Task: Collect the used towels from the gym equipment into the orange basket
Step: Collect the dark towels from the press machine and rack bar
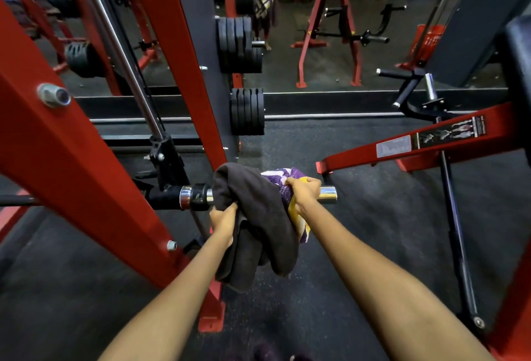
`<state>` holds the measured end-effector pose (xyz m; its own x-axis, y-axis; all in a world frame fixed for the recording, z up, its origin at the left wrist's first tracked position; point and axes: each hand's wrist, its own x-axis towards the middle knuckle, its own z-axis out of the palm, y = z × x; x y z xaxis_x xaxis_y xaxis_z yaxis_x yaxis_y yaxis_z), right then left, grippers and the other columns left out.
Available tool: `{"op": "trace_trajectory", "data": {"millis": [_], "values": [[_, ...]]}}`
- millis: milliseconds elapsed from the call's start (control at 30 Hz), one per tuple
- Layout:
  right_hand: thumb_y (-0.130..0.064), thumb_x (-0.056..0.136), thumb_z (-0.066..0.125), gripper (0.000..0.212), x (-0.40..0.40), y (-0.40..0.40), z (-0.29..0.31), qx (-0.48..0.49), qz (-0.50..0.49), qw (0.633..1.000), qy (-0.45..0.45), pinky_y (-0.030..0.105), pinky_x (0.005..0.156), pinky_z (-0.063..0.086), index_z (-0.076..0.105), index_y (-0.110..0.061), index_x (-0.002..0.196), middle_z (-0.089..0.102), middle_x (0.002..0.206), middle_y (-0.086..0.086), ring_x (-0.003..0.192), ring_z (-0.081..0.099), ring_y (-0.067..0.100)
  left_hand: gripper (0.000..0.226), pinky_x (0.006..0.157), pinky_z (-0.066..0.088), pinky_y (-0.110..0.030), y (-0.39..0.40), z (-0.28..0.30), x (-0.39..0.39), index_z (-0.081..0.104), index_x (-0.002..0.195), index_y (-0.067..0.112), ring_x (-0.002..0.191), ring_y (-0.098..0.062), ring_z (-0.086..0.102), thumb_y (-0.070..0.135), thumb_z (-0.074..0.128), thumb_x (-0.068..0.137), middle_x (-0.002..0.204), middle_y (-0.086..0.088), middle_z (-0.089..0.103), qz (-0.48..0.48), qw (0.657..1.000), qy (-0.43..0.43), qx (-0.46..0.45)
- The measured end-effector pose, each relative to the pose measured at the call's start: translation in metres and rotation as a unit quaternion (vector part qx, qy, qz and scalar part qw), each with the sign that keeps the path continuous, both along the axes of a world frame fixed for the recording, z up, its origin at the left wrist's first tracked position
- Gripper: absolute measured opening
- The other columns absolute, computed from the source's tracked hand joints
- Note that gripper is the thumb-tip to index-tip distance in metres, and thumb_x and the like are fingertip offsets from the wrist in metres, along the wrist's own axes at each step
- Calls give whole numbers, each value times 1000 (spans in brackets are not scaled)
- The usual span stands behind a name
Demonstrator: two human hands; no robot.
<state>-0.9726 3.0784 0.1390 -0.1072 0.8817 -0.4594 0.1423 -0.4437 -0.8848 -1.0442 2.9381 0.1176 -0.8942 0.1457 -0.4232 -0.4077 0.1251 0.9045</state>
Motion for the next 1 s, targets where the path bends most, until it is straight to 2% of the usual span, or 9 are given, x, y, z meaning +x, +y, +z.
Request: {"op": "trace_trajectory", "data": {"millis": [167, 300, 400, 533, 667, 767, 867, 933, 1000], "values": [[-12, 46, 80, 84, -7, -19, 11, -100, -73, 990, 73, 40, 81, 57, 46, 2, 122, 61, 98, 15, 83, 63, 26, 36, 85, 46, -29, 7, 6, 5, 56, 120, -3, 111, -30, 60, 8, 62, 86, 122, -19, 62, -15, 1000, -6, 5], [-13, 54, 76, 40, -5, -23, 16, -159, 61, 980, 99, 37, 65, 54, 60, -3, 89, 64, 86, 11, 67, 59, 25, 50, 85, 42, -26, 9, 13, 8, 38, 135, 1, 111, -26, 58, 7, 57, 89, 129, -16, 56, -37, 999, 5, 16], [-35, 44, 82, 63, 4, -23, 18, -87, 156, 983, 45, 42, 84, 57, 63, -6, 97, 72, 98, 7, 83, 67, 23, 58, 86, 44, -29, 7, 19, 7, 24, 140, 9, 108, -29, 59, 12, 53, 91, 121, -16, 58, -62, 998, -13, 14], [-42, 58, 71, 69, 21, -16, 18, 115, 273, 950, -103, 47, 103, 41, 53, -24, 122, 63, 124, 0, 116, 56, 27, 24, 64, 52, -28, 4, 26, 10, 54, 97, 10, 75, -19, 60, 33, 50, 92, 73, -1, 70, -119, 970, -120, 175], [-23, 78, 58, 65, 39, -26, 30, 203, 327, 911, -147, 47, 110, 27, 40, -29, 140, 55, 130, 10, 128, 34, 35, 85, 93, 54, -43, 4, 23, 17, 49, 127, 16, 102, -24, 67, 41, 86, 55, 114, -7, 69, -194, 967, -72, 146], [-26, 61, 57, 54, 47, -32, 30, 191, 320, 927, -50, 39, 100, 38, 64, -20, 114, 57, 113, 13, 116, 46, 28, 57, 90, 55, -41, 10, 23, 28, 56, 114, 21, 98, -23, 68, 15, 83, 65, 111, -7, 69, -180, 972, -43, 145], [-25, 85, 58, 8, 62, -40, 43, 87, 282, 953, 70, 19, 77, 44, 63, -23, 79, 64, 89, -1, 92, 57, 7, 38, 86, 56, -38, 10, 22, 29, 60, 100, 23, 94, -24, 68, 10, 79, 70, 106, -9, 70, -145, 978, -39, 145], [-27, 100, 40, 31, 71, -41, 39, 37, 258, 959, 112, 14, 64, 43, 60, -23, 77, 65, 70, -11, 71, 61, -2, 40, 86, 55, -39, 9, 18, 25, 60, 105, 18, 95, -26, 67, 9, 78, 71, 109, -12, 70, -143, 979, -33, 142], [-18, 100, 38, 27, 78, -42, 31, 16, 202, 972, 116, 18, 65, 44, 60, -20, 84, 63, 76, -6, 78, 60, 8, 44, 90, 54, -43, 7, 18, 25, 60, 109, 12, 98, -29, 68, 9, 79, 70, 110, -15, 69, -160, 977, -19, 137]]}}
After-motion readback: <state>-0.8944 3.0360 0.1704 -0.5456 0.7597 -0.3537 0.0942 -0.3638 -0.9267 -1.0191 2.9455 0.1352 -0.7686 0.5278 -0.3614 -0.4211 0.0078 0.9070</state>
